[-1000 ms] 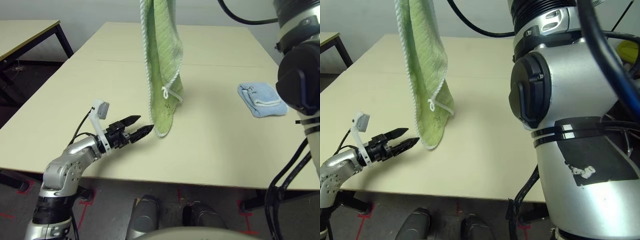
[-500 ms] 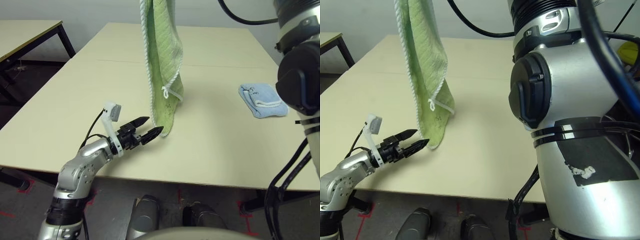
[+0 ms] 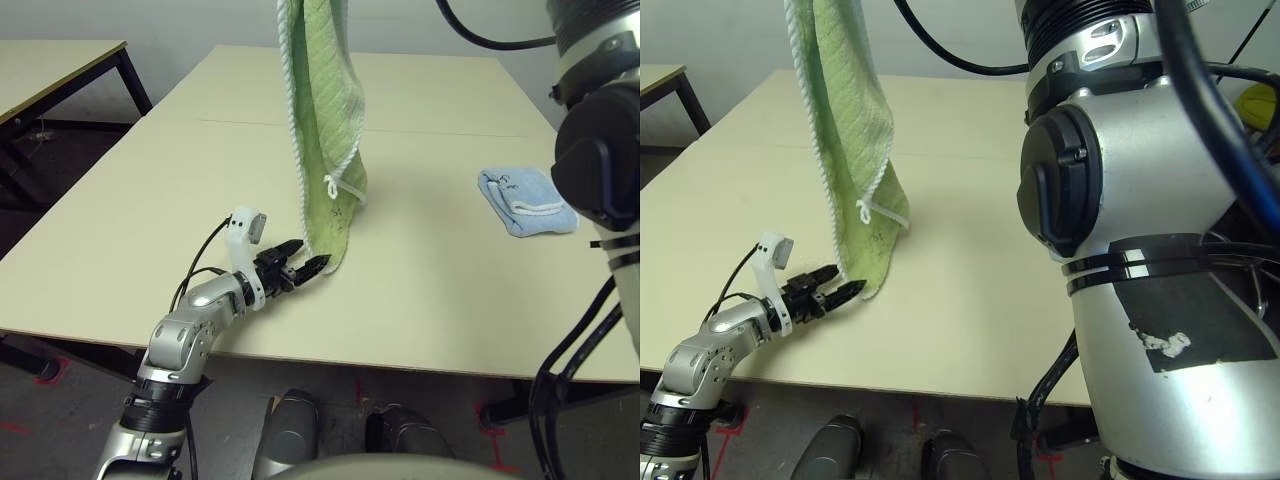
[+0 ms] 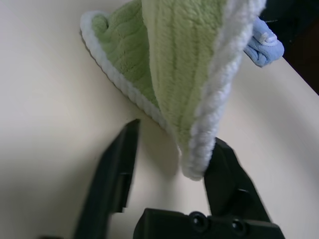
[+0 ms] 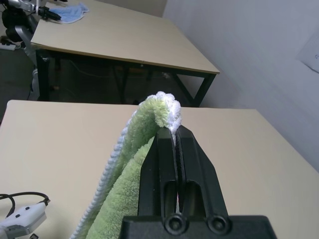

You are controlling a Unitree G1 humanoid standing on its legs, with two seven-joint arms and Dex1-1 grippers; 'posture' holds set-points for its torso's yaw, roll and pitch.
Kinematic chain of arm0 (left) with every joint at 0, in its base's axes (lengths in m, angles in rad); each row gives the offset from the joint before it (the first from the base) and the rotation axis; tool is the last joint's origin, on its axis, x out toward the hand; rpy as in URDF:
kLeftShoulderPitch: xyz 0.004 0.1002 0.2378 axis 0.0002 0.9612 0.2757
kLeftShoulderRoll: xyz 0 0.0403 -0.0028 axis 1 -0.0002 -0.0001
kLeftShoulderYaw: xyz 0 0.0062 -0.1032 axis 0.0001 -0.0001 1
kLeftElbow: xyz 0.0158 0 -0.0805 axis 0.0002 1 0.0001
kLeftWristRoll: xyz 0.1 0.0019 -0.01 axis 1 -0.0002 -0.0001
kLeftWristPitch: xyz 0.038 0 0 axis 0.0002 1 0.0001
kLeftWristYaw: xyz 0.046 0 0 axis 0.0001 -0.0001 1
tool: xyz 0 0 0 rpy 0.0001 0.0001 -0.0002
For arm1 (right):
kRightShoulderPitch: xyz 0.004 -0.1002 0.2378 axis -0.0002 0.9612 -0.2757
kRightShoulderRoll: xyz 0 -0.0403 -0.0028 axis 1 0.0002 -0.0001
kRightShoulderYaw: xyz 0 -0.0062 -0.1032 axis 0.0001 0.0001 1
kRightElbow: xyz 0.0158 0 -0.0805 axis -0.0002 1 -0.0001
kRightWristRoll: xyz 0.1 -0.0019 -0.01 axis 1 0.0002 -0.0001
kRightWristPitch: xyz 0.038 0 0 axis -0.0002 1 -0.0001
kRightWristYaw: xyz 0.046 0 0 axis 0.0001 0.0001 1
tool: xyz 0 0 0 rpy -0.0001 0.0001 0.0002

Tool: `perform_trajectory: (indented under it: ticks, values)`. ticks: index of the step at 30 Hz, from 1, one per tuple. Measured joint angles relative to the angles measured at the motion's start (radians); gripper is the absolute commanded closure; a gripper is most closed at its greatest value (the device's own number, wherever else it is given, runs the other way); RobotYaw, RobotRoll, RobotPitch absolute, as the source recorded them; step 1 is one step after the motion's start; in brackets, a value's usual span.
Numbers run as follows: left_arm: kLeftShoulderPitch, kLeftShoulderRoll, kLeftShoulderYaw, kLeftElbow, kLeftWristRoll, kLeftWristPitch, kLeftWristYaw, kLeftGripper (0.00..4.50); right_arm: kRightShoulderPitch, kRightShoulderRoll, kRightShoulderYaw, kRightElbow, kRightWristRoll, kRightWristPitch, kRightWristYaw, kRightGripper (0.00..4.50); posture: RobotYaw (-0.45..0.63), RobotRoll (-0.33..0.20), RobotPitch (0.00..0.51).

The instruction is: Fold the towel and set it aside.

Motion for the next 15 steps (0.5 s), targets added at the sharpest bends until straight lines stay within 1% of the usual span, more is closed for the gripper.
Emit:
perform_trajectory:
  ticks: [5, 8, 11, 15]
  values:
    - [-0.014, 0.002, 0.016, 0.000, -0.008, 0.006, 0.000, 4.43, 0.000, -0.001, 0.000, -0.003, 0.000, 0.001, 0.005, 4.50, 0.24, 0.000, 0.065]
    - [-0.028, 0.015, 0.026, 0.005, -0.013, 0.006, -0.017, 4.48, 0.000, -0.003, 0.000, -0.004, 0.000, 0.003, 0.009, 4.50, 0.24, 0.000, 0.064]
    - [-0.047, 0.055, 0.058, 0.010, -0.035, 0.024, -0.045, 4.48, 0.009, -0.017, 0.005, -0.015, -0.001, 0.007, 0.033, 4.50, 0.24, 0.000, 0.065]
    - [-0.088, 0.179, 0.135, 0.006, -0.116, 0.109, -0.128, 4.48, 0.066, -0.072, 0.049, -0.031, -0.022, 0.016, 0.109, 4.50, 0.22, 0.000, 0.064]
